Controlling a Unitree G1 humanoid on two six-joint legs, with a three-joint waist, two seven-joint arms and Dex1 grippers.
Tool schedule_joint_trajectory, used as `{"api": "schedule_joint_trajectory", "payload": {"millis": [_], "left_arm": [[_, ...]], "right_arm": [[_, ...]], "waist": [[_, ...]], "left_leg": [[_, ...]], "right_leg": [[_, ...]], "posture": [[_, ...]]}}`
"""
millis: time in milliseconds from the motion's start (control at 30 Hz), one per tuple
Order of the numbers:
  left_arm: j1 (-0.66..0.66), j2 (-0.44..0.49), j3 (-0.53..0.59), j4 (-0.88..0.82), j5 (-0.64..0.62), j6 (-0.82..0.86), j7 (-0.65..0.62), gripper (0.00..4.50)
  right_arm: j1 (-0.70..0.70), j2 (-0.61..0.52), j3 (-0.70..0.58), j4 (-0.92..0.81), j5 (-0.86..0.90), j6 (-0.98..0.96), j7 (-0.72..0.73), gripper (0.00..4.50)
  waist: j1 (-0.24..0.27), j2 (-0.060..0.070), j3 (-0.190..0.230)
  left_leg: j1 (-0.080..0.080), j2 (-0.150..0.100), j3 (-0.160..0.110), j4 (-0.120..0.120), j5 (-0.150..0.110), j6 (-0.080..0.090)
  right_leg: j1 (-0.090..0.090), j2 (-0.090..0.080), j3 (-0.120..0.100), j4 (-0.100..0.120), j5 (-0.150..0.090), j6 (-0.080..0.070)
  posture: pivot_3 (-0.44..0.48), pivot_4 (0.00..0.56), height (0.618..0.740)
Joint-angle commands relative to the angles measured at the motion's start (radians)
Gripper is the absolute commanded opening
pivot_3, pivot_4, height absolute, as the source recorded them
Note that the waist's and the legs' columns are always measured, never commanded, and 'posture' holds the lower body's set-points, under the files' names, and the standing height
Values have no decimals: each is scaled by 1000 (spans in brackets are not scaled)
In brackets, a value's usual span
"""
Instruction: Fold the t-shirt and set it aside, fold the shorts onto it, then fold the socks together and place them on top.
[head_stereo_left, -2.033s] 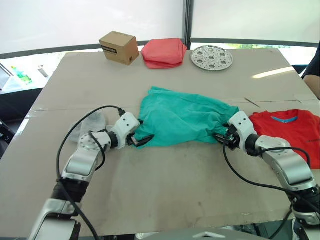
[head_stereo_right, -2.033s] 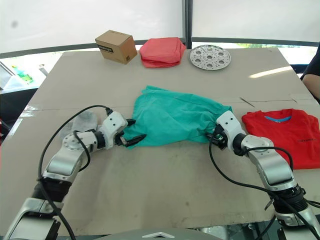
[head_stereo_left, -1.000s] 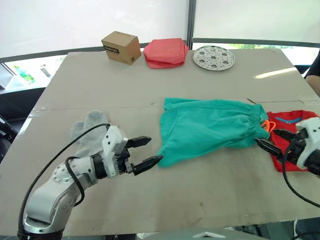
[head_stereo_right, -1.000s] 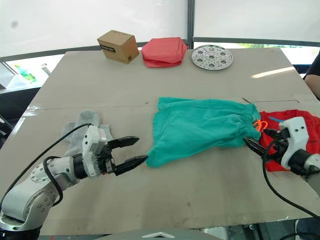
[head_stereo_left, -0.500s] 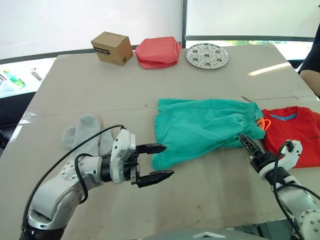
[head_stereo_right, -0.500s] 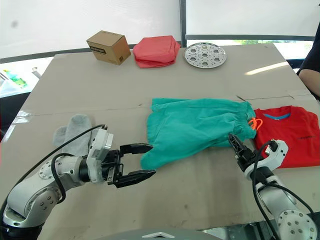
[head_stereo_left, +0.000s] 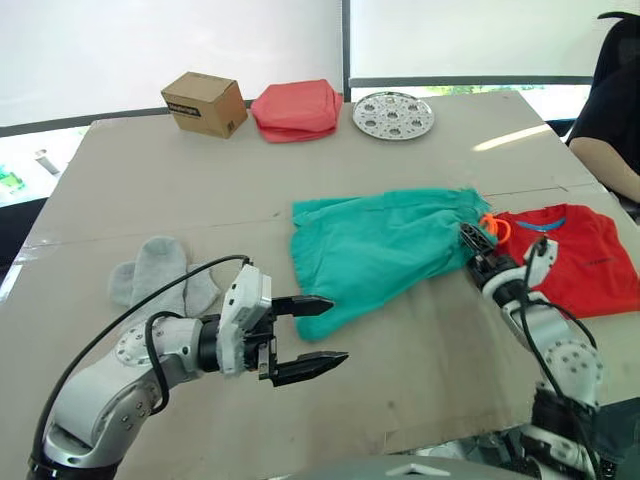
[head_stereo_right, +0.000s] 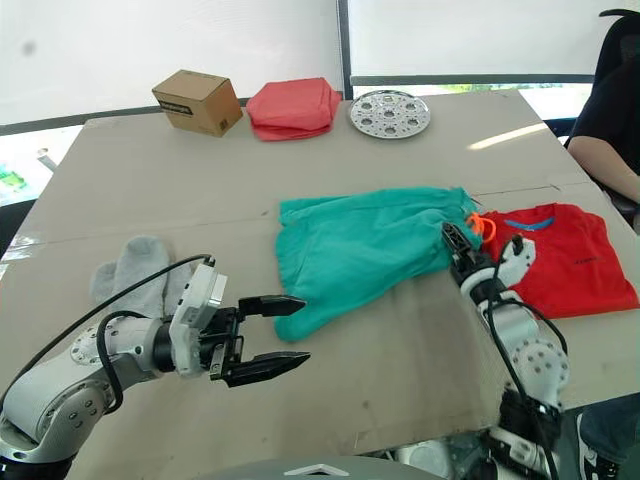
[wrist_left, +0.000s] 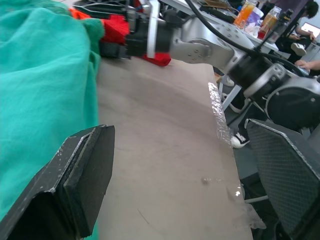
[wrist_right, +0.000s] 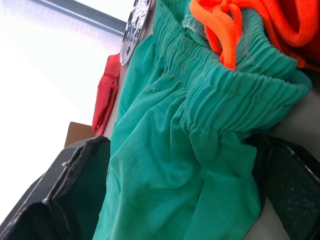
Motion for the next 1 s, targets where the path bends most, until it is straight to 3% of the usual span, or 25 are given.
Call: {"api": "schedule_joint_trajectory", "payload": {"millis": [33,333,400,600,667,833,1000], "left_arm": [[10,17,14,-50,16,-39,-16,4456],[30,6,16,-74,10,-56,15,4456],[31,-1,12,-79,8,-56,29,4500],[32,-17,2,-87,12,-56,67,4500],[34,-22,0,-87,12,-55,76,4500],[27,-48,-5,-71,18,-60,108,4500],[20,-75,-13,-40,50,-79,126,4500]], "right_arm": [[-26,-6,45,169,-122,-40,9,4500],[-153,-34,105,414,-317,-127,49,4500],[-168,-54,152,467,-384,-144,91,3678],[-208,-73,199,563,-503,-207,164,602],[-204,-81,219,556,-546,-237,183,64],[-153,-114,261,406,-663,-352,209,64],[-96,-204,313,210,-845,-500,199,64]], "waist": [[-3,-3,-2],[-8,-8,-5],[-8,-8,-5],[-9,-11,-7],[-8,-14,-9],[6,-13,-8],[44,-2,-1]], "left_leg": [[0,0,0,0,0,0],[2,0,0,1,0,0],[3,0,0,1,0,0],[8,0,0,0,0,0],[12,1,0,0,0,0],[11,0,0,-1,0,0],[5,-2,0,-1,0,0]], "right_leg": [[0,0,0,0,0,-1],[1,0,2,-1,0,0],[1,0,2,-2,0,0],[1,0,3,-3,0,0],[5,0,3,-3,0,0],[7,0,3,-6,0,0],[2,0,5,-6,0,0]], "posture": [[0,150,740],[0,150,740],[0,150,740],[0,150,740],[0,150,740],[0,150,740],[0,150,740]]}}
